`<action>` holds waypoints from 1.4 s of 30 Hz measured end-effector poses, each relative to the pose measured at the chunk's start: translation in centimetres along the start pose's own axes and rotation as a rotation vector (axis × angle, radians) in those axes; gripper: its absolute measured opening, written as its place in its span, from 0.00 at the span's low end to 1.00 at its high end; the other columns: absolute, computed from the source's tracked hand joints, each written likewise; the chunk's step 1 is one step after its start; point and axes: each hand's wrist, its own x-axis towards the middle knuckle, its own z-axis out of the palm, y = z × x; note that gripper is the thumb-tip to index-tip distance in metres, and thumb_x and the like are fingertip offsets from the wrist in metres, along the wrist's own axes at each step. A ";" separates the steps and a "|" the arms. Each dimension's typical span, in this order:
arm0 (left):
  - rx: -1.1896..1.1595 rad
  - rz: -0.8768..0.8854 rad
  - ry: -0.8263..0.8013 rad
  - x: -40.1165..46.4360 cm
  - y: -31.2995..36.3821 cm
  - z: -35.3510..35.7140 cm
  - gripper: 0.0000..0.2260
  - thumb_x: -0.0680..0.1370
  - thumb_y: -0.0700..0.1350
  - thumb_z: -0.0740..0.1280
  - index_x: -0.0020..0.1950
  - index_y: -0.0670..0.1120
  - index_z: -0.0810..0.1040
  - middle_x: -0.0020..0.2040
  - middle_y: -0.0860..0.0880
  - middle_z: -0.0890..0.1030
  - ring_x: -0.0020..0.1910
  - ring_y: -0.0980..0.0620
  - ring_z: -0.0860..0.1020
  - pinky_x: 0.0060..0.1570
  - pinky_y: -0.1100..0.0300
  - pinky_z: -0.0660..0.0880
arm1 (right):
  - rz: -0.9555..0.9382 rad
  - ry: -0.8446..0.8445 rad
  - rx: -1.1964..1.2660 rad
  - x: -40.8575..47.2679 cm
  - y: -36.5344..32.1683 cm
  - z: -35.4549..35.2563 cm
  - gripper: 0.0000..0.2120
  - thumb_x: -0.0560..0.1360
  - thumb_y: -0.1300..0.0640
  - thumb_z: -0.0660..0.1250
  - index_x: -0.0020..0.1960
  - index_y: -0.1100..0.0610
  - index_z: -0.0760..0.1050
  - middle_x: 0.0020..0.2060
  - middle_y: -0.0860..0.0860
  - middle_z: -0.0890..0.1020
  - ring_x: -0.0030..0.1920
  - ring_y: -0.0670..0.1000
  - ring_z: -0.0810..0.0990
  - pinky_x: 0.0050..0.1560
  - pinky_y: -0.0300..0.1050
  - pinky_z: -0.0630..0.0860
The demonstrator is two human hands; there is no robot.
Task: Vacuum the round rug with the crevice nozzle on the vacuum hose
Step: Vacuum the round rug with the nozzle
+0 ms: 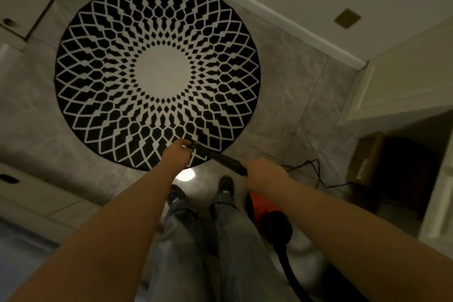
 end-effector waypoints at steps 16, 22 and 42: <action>0.147 0.010 -0.094 -0.2 3.7 1.9 0.19 0.80 0.41 0.61 0.71 0.45 0.68 0.66 0.39 0.72 0.59 0.42 0.74 0.51 0.56 0.70 | 0.116 0.123 0.121 1.1 5.3 -4.5 0.13 0.78 0.55 0.60 0.60 0.59 0.73 0.53 0.57 0.79 0.46 0.54 0.78 0.45 0.48 0.77; 0.104 0.063 -0.118 0.0 6.4 2.0 0.18 0.79 0.41 0.62 0.70 0.46 0.70 0.66 0.41 0.72 0.55 0.45 0.74 0.49 0.57 0.73 | 0.130 0.081 0.139 0.8 5.8 -6.2 0.15 0.76 0.54 0.62 0.60 0.57 0.74 0.48 0.56 0.78 0.43 0.53 0.77 0.44 0.47 0.78; 0.350 0.227 -0.279 0.3 3.6 -2.9 0.19 0.79 0.41 0.63 0.70 0.44 0.70 0.59 0.42 0.76 0.48 0.50 0.74 0.46 0.59 0.73 | 0.300 0.036 -0.001 -5.1 0.3 -1.0 0.14 0.77 0.53 0.63 0.62 0.55 0.75 0.51 0.54 0.79 0.44 0.52 0.77 0.43 0.45 0.76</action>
